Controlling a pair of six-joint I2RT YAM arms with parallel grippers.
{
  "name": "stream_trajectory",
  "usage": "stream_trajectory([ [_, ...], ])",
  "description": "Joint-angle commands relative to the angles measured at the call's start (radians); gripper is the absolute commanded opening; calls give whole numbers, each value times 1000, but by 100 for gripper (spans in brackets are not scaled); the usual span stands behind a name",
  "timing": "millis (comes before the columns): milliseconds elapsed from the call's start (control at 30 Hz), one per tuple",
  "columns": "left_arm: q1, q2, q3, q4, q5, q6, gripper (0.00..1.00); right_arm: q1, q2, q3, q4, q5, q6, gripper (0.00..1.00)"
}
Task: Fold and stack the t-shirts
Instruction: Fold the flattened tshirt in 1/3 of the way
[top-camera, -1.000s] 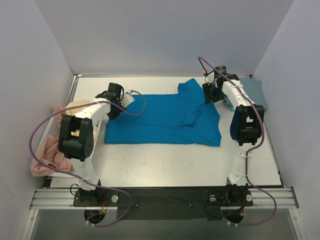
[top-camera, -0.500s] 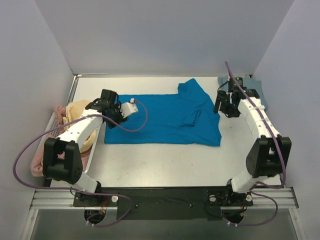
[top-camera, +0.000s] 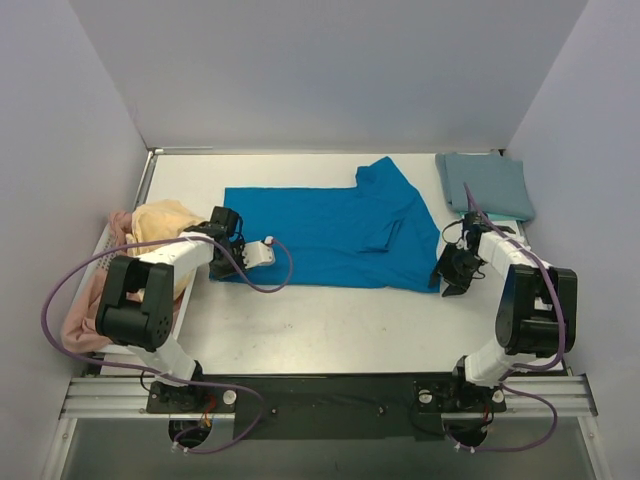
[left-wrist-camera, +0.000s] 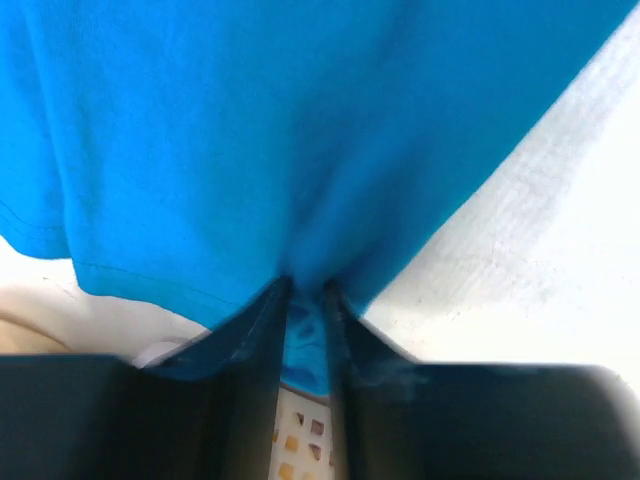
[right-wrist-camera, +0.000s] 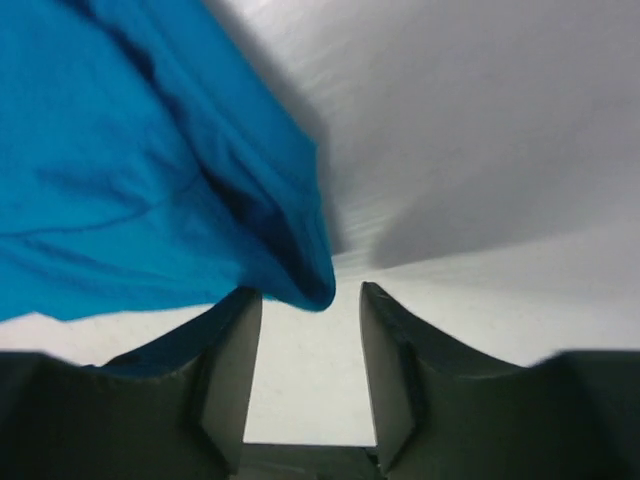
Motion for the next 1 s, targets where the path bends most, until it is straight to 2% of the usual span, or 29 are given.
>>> stream_trajectory([
  [0, 7, -20, -32, 100, -9, -3, 11, -38, 4, -16, 40, -29, 29, 26],
  [33, 7, -27, -42, 99, -7, -1, 0, -55, 4, -24, 42, -28, 27, 20],
  [100, 15, -40, -56, 96, -7, -8, 0, -88, 0, -35, 44, -37, 30, 1],
  [300, 21, -77, -56, 28, -26, -41, 0, -183, -62, -84, 22, -71, 24, 0],
  [500, -17, -178, -68, -156, 75, -106, 0, -214, -190, -183, -32, -65, 44, 0],
  [633, -57, -272, -111, -326, 126, -112, 0, -294, -373, -271, -87, -2, 66, 0],
  [733, -74, -335, -162, -427, 154, -104, 0, -294, -529, -245, -125, 65, 127, 0],
  [833, -94, -399, -215, -428, 111, -107, 0, -297, -560, -234, -162, 134, 135, 0],
  [900, -94, -425, -239, -397, 63, -106, 7, -297, -554, -220, -180, 150, 136, 0],
  [933, -94, -433, -240, -394, 48, -104, 21, -300, -553, -200, -199, 152, 129, 16],
  [967, -94, -439, -234, -406, 30, -104, 30, -303, -556, -187, -211, 185, 126, 36],
])
